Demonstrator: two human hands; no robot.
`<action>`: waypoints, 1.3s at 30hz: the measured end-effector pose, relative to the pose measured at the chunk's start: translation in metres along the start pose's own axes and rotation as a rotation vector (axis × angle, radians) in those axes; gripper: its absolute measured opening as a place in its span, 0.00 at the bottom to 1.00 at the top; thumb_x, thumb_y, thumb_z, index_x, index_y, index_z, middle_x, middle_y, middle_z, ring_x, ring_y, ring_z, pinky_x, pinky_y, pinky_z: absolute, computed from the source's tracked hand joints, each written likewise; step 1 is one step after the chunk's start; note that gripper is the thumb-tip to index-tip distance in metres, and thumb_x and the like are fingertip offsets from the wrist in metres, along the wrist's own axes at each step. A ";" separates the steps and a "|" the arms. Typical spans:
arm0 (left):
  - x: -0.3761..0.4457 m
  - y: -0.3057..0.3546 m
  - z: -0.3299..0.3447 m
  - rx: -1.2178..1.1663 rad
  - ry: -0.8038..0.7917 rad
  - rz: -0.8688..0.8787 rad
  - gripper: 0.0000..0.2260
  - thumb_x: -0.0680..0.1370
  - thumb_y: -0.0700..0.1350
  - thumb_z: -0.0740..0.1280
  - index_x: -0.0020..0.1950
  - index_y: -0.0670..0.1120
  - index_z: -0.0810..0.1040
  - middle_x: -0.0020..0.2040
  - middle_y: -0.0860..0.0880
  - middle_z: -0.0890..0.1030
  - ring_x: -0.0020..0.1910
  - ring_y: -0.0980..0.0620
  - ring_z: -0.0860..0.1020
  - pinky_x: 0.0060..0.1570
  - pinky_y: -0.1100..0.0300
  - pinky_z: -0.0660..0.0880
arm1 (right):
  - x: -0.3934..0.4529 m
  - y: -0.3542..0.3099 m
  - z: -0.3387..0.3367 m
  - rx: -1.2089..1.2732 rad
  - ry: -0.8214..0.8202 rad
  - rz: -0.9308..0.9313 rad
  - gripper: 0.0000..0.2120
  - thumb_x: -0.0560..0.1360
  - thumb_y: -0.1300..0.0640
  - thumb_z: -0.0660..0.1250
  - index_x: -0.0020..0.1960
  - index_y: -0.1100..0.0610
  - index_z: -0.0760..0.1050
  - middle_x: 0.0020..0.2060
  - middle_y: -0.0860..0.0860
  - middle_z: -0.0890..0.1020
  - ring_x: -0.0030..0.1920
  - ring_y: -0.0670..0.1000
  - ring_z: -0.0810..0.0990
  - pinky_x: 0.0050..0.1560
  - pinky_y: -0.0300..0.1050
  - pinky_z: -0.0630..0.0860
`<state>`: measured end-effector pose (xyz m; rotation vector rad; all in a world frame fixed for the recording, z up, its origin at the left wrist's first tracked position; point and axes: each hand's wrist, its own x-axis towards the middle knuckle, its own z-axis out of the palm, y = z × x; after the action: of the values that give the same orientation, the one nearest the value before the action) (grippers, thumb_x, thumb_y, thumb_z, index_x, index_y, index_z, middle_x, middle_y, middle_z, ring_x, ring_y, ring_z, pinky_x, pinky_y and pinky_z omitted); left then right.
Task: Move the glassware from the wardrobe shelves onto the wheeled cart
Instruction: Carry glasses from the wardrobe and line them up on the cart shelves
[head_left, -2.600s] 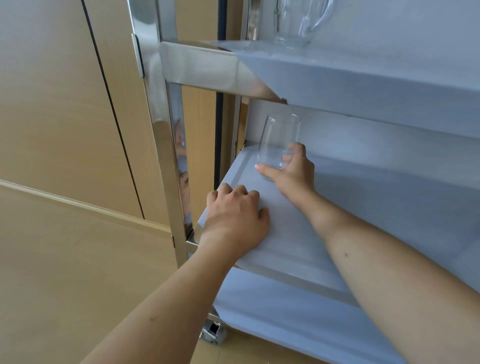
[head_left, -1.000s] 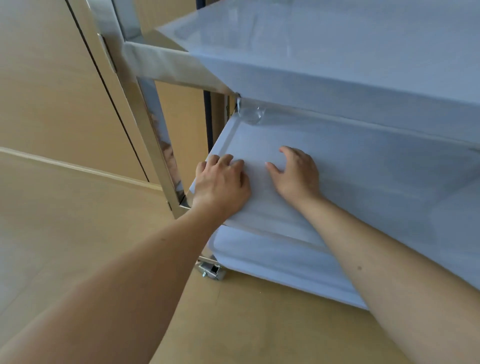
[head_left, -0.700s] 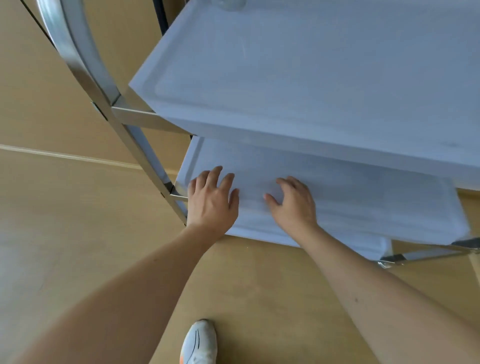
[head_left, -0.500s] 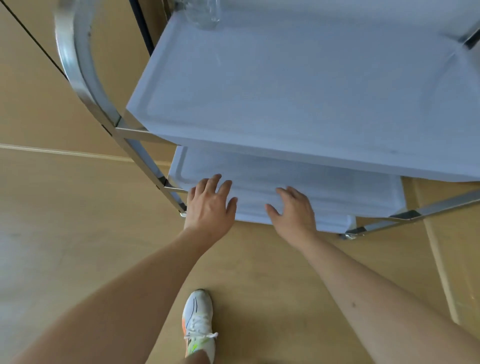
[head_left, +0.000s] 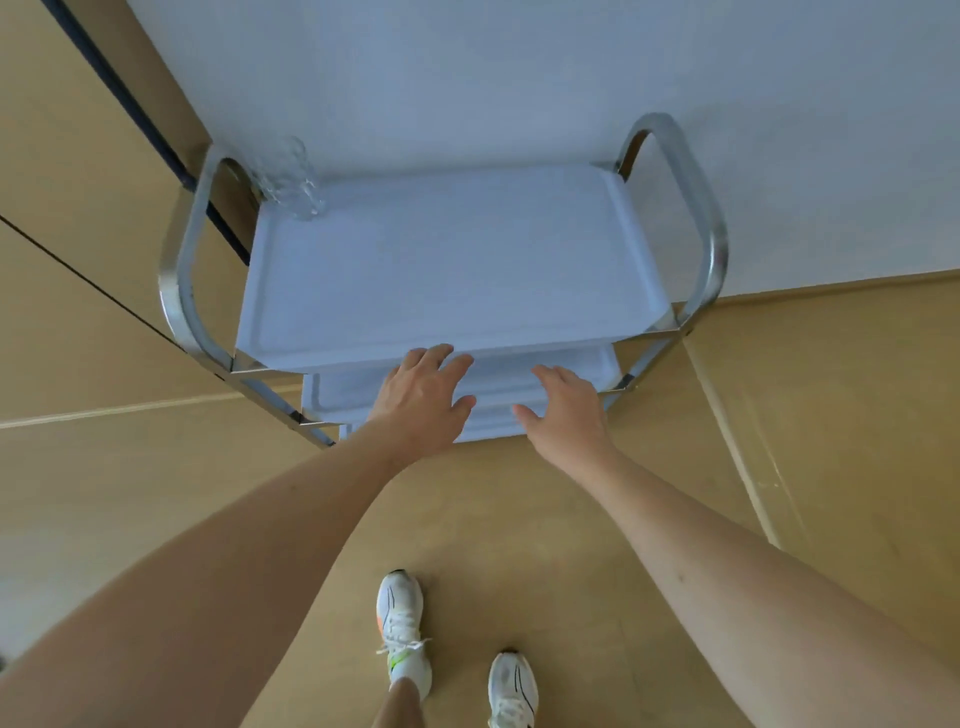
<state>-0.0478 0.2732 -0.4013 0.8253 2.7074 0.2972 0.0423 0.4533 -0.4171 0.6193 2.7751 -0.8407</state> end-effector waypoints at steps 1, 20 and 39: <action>0.004 0.013 -0.018 0.009 0.011 0.021 0.25 0.83 0.55 0.61 0.79 0.51 0.64 0.80 0.47 0.62 0.77 0.44 0.59 0.73 0.47 0.62 | -0.005 -0.001 -0.019 -0.002 0.027 0.000 0.30 0.81 0.45 0.64 0.79 0.54 0.62 0.76 0.53 0.67 0.76 0.57 0.62 0.73 0.53 0.64; 0.064 0.312 -0.270 0.051 0.284 0.855 0.27 0.81 0.55 0.64 0.78 0.48 0.65 0.75 0.44 0.68 0.73 0.42 0.66 0.68 0.44 0.70 | -0.120 0.019 -0.342 -0.038 0.761 0.354 0.36 0.78 0.44 0.68 0.81 0.54 0.59 0.76 0.55 0.67 0.76 0.59 0.63 0.74 0.55 0.65; 0.016 0.594 -0.236 0.022 0.221 1.360 0.29 0.80 0.56 0.65 0.79 0.49 0.63 0.77 0.45 0.65 0.75 0.43 0.62 0.71 0.46 0.66 | -0.285 0.184 -0.447 -0.132 1.055 0.815 0.39 0.75 0.44 0.71 0.80 0.51 0.58 0.77 0.54 0.66 0.75 0.61 0.63 0.71 0.57 0.66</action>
<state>0.1626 0.7401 -0.0189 2.6056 1.8251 0.6219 0.3579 0.7469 -0.0582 2.4768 2.7231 -0.1113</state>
